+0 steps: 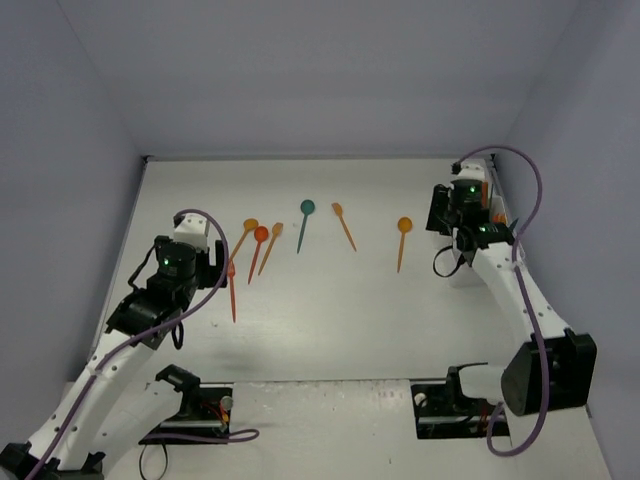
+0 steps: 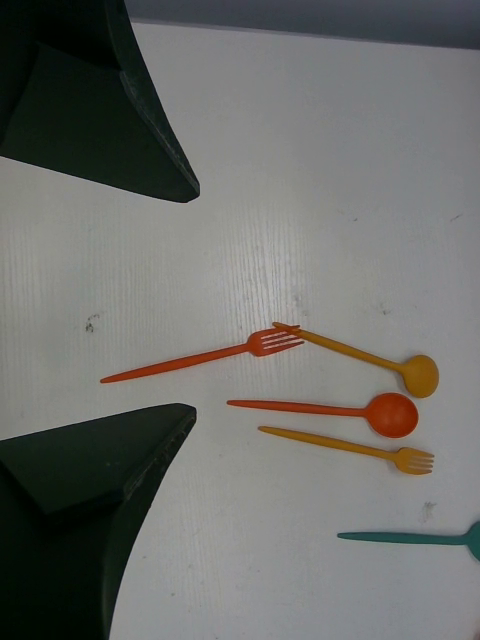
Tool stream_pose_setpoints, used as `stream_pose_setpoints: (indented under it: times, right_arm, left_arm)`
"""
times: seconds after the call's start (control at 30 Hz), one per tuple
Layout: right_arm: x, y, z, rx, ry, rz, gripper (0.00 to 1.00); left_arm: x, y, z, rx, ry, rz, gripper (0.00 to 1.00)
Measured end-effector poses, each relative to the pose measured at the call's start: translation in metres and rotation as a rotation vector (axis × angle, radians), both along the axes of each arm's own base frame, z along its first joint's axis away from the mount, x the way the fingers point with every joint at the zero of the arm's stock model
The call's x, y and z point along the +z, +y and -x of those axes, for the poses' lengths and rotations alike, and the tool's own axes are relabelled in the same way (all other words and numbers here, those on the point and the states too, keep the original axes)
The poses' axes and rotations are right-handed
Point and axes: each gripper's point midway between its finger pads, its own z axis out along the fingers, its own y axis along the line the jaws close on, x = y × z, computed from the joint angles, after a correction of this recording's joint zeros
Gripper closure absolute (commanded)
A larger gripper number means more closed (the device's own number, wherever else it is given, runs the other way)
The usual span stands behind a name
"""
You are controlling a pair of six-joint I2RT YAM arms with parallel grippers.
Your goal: Sort the eating utensils into containers
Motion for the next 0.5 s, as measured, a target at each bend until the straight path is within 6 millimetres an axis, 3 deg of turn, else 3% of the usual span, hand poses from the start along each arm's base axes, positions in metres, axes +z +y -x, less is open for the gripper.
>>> stream_pose_setpoints:
  times: [0.23, 0.37, 0.5]
  right_arm:
    - [-0.077, 0.055, 0.006, 0.051, 0.234, -0.032, 0.51]
    - [-0.109, 0.062, 0.002, 0.024, 0.317, -0.026, 0.54]
    - [-0.125, 0.061, -0.007, -0.012, 0.351, -0.016, 0.55]
  left_arm:
    - [-0.008, -0.003, -0.003, -0.008, 0.03, -0.008, 0.2]
    - [-0.012, -0.004, -0.005, -0.008, 0.045, -0.015, 0.21]
    - [-0.013, -0.004, -0.006, -0.008, 0.051, -0.017, 0.2]
